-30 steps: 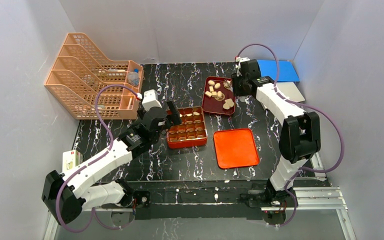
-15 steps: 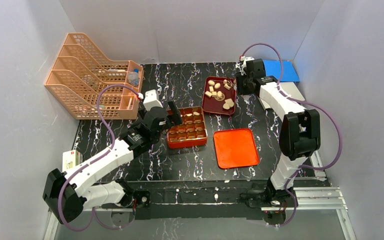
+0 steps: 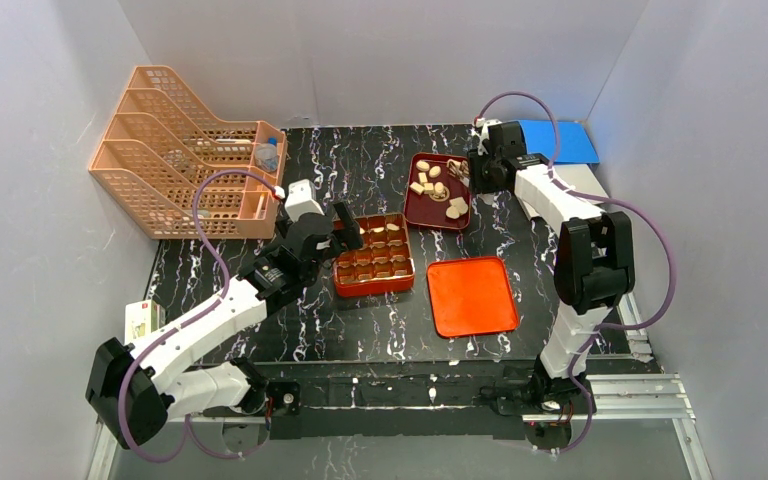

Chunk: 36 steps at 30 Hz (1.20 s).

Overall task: Pack the chocolate
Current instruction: Pick up the fake chocolate from the plate.

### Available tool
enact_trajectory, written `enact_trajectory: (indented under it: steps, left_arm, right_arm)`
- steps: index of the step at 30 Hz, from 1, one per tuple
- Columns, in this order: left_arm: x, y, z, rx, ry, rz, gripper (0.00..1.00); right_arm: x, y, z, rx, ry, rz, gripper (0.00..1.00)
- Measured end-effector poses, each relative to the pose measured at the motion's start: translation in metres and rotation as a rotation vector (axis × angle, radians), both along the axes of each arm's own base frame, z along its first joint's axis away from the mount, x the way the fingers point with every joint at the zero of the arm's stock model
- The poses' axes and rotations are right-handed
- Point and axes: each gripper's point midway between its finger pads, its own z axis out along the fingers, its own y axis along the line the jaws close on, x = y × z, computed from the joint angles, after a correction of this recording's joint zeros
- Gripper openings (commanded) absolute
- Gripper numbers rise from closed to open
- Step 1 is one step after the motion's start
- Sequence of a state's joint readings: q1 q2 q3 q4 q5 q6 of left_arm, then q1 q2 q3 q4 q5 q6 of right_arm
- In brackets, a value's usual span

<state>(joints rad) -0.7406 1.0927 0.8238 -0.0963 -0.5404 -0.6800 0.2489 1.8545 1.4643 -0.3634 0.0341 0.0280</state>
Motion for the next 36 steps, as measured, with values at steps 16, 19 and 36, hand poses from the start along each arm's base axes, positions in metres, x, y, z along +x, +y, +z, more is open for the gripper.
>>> enact_trajectory:
  steps: [16,19,36]
  left_arm:
    - [0.003,0.006,-0.006,-0.004,0.009,0.011,0.98]
    - [0.002,0.006,-0.009,-0.001,0.015,0.01,0.98]
    - [-0.006,0.013,0.0,-0.028,0.009,0.017,0.98]
  right_arm:
    - [0.004,0.006,-0.018,0.011,0.034,0.021,0.11]
    - [0.003,0.008,-0.018,0.019,0.034,0.027,0.04]
    - [-0.02,0.018,0.024,0.07,-0.031,0.047,0.01]
